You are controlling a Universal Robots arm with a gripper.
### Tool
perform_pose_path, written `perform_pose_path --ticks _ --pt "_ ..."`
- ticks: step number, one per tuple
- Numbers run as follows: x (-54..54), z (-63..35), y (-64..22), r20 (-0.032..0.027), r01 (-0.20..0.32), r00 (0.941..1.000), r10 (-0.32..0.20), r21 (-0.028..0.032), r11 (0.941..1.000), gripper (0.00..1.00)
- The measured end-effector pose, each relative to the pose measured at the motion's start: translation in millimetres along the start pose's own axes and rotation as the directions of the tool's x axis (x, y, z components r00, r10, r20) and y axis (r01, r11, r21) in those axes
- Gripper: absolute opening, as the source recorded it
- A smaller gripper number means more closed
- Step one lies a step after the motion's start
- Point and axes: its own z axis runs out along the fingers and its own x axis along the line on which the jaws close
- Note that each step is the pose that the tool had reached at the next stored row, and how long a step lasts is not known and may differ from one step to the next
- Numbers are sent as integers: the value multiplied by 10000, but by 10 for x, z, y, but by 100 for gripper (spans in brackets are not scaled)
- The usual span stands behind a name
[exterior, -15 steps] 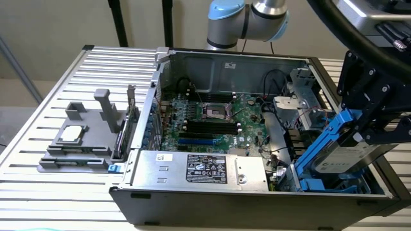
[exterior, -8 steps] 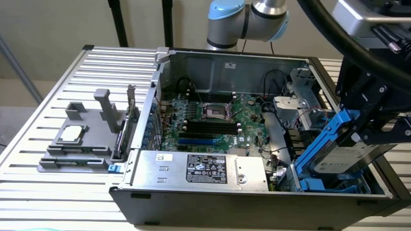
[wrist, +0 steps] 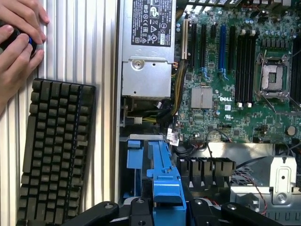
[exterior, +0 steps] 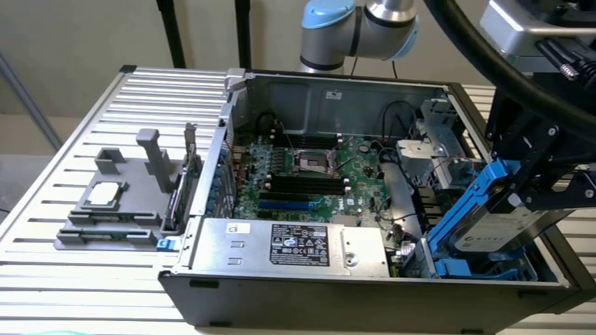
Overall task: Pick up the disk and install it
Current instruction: 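Insert the disk into the insertion slot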
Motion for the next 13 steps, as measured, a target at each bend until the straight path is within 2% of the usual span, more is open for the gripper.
perform_pose_path --ticks 13 --pt "4 58 2 2 0 10000 0 0 10000 33"
